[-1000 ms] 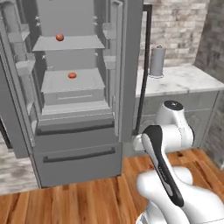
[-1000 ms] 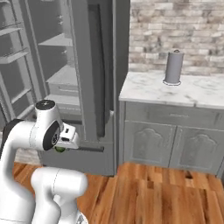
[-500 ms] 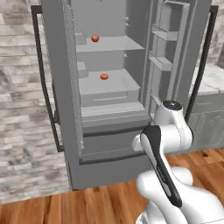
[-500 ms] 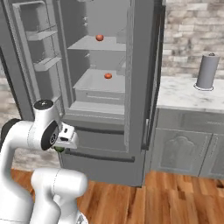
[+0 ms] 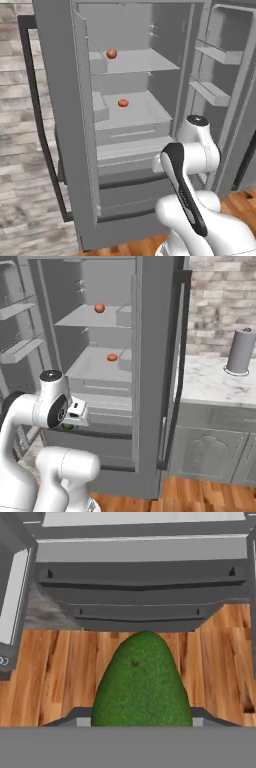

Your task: Place the avocado in the correct fridge rack based on whether it is a fruit or vegetable. Finally, close the fridge door.

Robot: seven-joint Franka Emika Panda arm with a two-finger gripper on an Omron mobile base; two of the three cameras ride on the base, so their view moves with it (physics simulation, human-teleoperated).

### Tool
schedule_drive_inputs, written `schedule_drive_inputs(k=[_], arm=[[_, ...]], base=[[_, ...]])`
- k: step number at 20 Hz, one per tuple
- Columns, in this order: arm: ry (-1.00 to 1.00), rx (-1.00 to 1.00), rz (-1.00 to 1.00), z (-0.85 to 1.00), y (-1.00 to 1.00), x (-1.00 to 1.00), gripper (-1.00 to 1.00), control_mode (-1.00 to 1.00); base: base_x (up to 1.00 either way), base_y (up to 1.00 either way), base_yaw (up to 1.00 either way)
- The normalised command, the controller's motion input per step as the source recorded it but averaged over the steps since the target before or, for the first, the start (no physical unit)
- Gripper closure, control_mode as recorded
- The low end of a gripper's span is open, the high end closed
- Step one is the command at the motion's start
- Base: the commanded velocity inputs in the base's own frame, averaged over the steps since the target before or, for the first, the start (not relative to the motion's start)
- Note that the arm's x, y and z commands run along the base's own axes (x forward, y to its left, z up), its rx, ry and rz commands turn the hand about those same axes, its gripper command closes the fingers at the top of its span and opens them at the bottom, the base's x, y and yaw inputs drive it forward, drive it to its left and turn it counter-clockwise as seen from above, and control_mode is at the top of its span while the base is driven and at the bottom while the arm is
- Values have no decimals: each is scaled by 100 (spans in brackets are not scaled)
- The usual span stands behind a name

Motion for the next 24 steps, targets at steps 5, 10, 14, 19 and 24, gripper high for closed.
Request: schedule_drive_inputs(k=[5,10,14,19,24], arm=[[0,0,0,0,0,0,100,100],[0,0,0,0,0,0,100,100],[0,0,0,0,0,0,100,100],[0,0,0,0,0,0,100,100],[0,0,0,0,0,0,100,100]], base=[[75,4,-5],[58,0,-4],[42,4,-5],[59,4,-6],[72,8,-2]])
